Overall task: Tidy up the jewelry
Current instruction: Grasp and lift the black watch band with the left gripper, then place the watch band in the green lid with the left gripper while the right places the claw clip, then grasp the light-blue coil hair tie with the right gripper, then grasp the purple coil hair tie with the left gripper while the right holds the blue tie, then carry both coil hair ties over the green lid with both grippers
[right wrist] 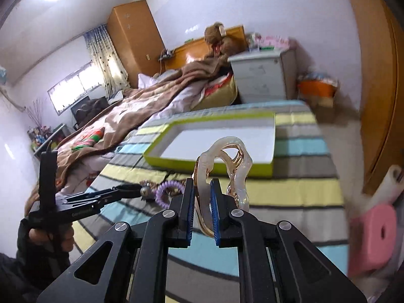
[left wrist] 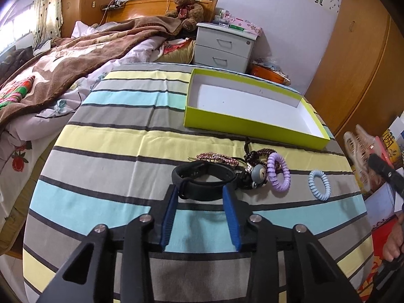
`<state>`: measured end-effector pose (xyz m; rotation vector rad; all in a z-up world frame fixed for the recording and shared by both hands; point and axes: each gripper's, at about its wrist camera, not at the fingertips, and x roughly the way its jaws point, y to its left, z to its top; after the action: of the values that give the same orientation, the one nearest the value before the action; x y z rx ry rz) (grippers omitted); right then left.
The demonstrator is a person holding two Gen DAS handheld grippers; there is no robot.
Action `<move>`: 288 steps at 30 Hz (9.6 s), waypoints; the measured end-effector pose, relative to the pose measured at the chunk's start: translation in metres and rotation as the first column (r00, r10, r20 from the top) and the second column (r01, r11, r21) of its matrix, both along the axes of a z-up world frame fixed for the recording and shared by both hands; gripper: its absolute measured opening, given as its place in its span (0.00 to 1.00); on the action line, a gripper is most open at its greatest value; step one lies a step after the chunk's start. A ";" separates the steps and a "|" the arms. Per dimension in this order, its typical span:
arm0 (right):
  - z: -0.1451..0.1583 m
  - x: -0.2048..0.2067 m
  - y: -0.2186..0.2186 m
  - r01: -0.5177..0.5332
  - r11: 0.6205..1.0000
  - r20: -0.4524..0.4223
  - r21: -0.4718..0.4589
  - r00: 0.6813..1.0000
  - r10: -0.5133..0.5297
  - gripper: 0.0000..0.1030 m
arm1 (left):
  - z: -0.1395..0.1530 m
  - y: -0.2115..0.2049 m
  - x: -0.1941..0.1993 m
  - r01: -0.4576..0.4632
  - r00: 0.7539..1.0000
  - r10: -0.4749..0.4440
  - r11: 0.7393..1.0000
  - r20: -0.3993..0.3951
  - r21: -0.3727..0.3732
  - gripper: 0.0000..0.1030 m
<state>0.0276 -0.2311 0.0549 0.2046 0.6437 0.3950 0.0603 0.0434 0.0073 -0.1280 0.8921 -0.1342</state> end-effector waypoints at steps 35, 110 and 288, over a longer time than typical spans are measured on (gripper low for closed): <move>0.022 0.013 0.006 0.004 0.997 0.046 -0.077 0.999 0.000 0.12 | -0.013 -0.011 0.030 0.063 0.995 -0.050 0.985 -0.083 0.163 0.14; -0.056 0.195 0.032 -0.071 0.902 -0.207 -0.427 0.978 -0.020 0.12 | -0.019 -0.037 0.223 0.041 0.994 -0.035 0.997 -0.104 0.060 0.16; 0.014 0.089 0.017 0.122 0.966 -0.022 -0.228 0.991 -0.131 0.10 | 0.053 -0.059 0.090 0.220 0.975 -0.219 0.975 0.039 -0.041 0.10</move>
<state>0.1163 -0.2136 0.0685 0.0351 0.7027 0.1929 0.1500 -0.0152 0.0598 -0.0684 0.8674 -0.3622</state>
